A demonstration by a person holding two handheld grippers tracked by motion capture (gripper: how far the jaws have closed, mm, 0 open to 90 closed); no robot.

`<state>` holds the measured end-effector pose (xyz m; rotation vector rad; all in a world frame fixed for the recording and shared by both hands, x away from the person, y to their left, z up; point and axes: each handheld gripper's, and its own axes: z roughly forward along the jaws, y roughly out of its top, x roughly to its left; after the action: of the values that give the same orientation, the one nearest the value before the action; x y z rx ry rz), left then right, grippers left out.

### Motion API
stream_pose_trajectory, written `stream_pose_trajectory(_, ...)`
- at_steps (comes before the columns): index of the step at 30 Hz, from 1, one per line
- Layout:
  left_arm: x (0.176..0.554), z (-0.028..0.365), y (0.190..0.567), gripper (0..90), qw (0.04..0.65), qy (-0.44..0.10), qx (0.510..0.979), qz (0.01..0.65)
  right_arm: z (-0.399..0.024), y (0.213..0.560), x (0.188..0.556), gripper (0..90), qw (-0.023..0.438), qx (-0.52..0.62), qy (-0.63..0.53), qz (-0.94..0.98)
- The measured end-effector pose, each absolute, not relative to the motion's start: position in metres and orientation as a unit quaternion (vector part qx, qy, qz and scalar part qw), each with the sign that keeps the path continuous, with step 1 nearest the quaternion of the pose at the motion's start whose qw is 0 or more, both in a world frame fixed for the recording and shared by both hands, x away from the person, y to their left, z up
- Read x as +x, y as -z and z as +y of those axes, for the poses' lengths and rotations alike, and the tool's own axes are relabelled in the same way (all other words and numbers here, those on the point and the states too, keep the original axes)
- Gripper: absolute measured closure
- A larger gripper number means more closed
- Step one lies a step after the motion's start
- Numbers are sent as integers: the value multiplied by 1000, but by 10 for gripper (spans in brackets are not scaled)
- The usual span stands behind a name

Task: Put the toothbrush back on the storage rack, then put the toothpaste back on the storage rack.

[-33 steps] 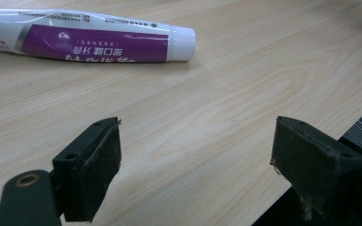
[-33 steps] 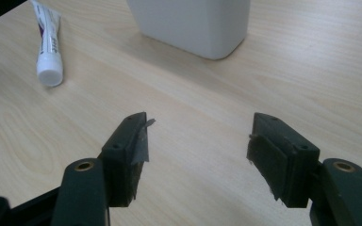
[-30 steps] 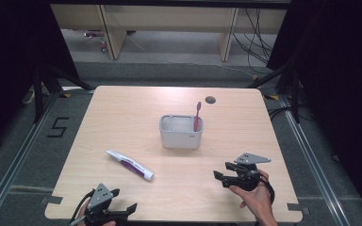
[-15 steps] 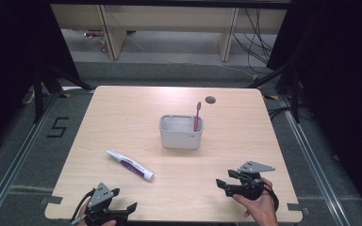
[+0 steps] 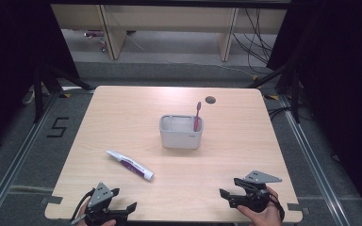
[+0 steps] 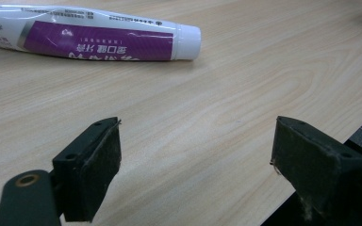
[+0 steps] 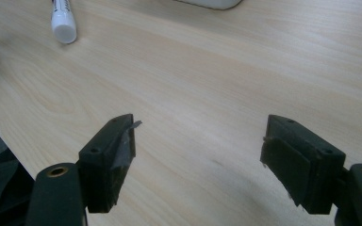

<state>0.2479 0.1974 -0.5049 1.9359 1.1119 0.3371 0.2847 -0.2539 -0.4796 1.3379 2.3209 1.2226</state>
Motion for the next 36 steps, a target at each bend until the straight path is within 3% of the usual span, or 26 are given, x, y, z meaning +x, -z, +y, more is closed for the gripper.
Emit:
stream_pose_trajectory(3,248,197,505,159,432,-135,774,443,-254,480,280,254,84,470,-413,775)
stream_pose_trajectory(4,248,198,505,159,433,-134,773,443,-257,481,281,254,102,447,-415,786)
stream_pose_trajectory(7,249,198,506,159,432,-133,773,445,-258,480,275,254,86,460,-412,781)
stream_pose_trajectory(8,250,198,506,159,433,-133,772,446,-260,481,275,254,104,451,-416,783)
stream_pose_trajectory(15,252,202,505,151,440,-130,755,469,-266,483,270,254,114,451,-404,788)
stream_pose_trajectory(20,255,203,504,151,441,-133,753,471,-267,482,267,255,101,471,-404,778)
stream_pose_trajectory(23,257,202,505,151,442,-128,747,479,-269,483,268,256,123,457,-401,784)
stream_pose_trajectory(26,262,202,505,151,442,-129,744,484,-267,485,268,256,105,459,-411,781)
stream_pose_trajectory(31,269,201,501,151,432,-134,737,502,-267,483,266,256,113,456,-409,782)
stream_pose_trajectory(36,287,201,495,151,417,-103,733,527,-266,483,266,258,109,460,-407,782)
